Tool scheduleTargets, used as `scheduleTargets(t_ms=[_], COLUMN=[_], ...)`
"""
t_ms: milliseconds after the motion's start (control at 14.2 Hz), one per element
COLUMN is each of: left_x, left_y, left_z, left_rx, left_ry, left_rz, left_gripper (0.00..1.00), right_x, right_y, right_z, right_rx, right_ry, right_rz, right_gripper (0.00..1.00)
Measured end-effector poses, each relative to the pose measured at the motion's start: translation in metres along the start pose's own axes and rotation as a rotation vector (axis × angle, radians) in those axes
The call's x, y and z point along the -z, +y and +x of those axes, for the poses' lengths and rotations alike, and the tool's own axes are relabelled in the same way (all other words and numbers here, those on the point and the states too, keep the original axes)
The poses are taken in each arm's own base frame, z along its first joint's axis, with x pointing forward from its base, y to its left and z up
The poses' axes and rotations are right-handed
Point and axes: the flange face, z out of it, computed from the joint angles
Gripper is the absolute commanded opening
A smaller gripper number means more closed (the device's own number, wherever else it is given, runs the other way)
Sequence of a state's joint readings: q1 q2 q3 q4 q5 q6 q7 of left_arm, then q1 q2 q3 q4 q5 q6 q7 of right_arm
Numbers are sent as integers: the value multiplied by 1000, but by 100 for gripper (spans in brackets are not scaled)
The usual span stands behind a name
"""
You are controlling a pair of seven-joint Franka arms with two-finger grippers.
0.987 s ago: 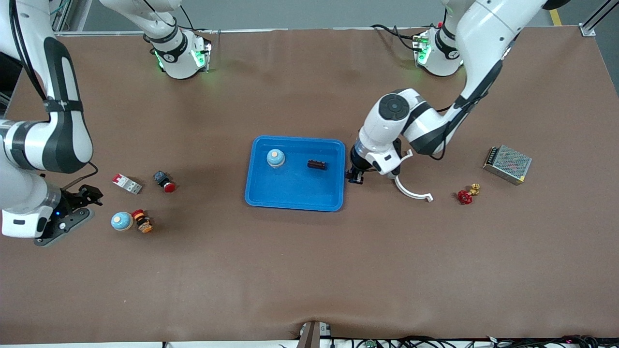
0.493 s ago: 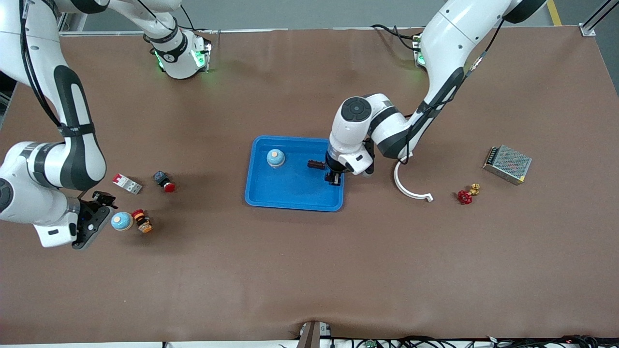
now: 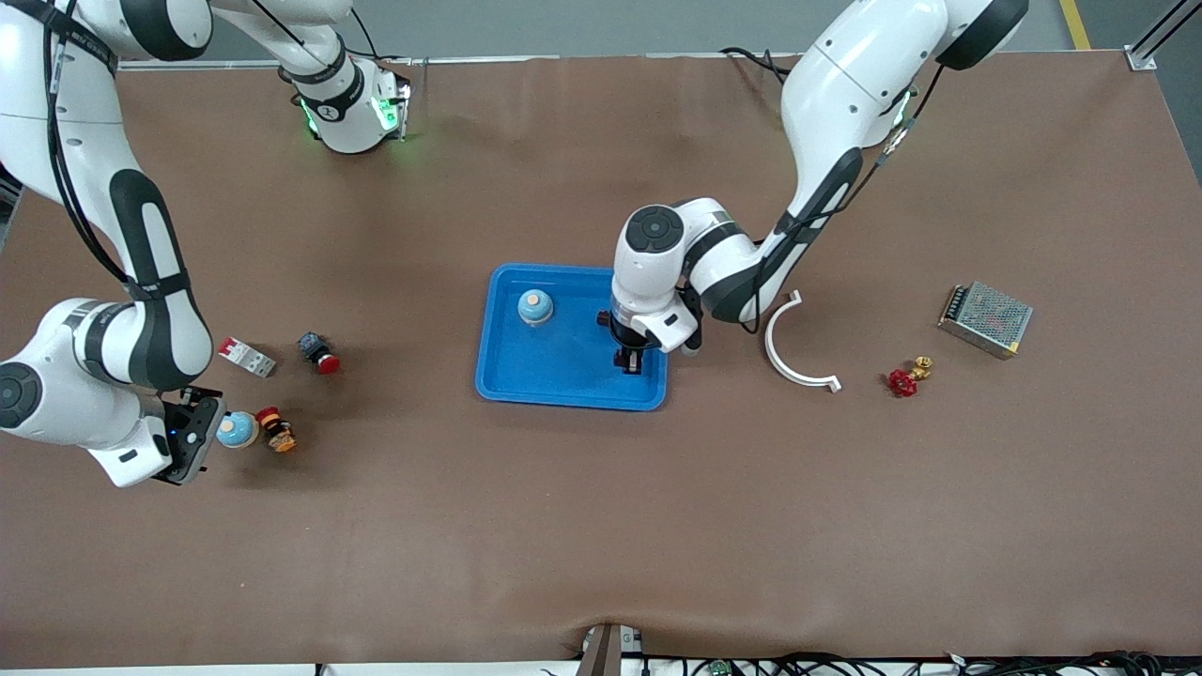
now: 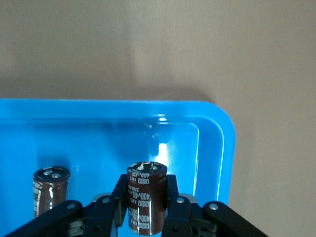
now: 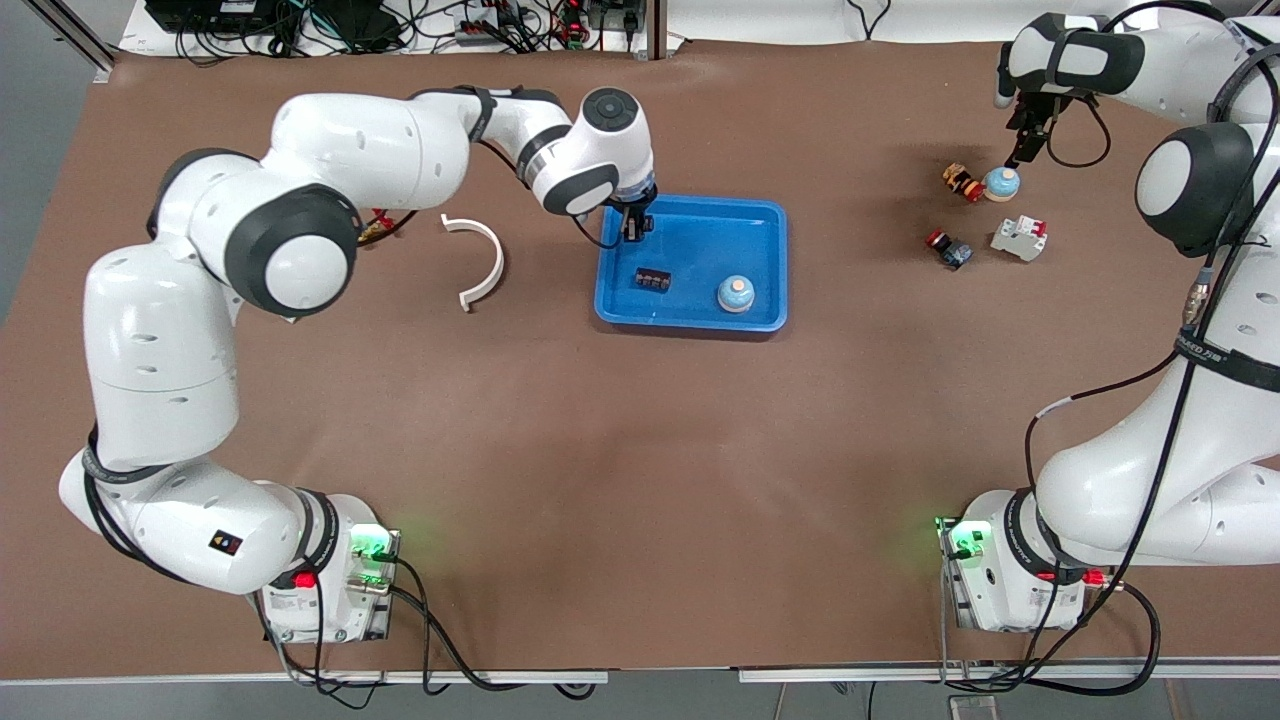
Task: Place electrolytic capacitor and blue bell in tray
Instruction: 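Carry the capacitor to the tray while the right gripper reaches the bell, then release the capacitor in the tray while the right gripper grasps the bell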
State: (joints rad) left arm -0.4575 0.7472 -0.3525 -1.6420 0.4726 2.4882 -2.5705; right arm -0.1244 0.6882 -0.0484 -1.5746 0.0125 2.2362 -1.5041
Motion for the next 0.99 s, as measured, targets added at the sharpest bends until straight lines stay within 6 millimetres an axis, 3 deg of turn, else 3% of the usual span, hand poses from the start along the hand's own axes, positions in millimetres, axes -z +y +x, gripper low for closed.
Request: scheduleTargets(t_ms=[352,705,987], left_x=[-12,-26,-31], left_y=[-3,-3,-2], left_z=[-16,-29,-30], left_rx=[-17,-38,-37], left_ry=[6,27,31], left_rz=[-11,-39,-38], left_gripper=[0,0,0], right_x=[-23,-41,-55], right_y=[-2,-12,-22], right_z=[0,-20,-20], right_rx=[58,67,59], right_ry=[0,4,18], right_rz=[13,52,70], right_gripper=[100,100,100])
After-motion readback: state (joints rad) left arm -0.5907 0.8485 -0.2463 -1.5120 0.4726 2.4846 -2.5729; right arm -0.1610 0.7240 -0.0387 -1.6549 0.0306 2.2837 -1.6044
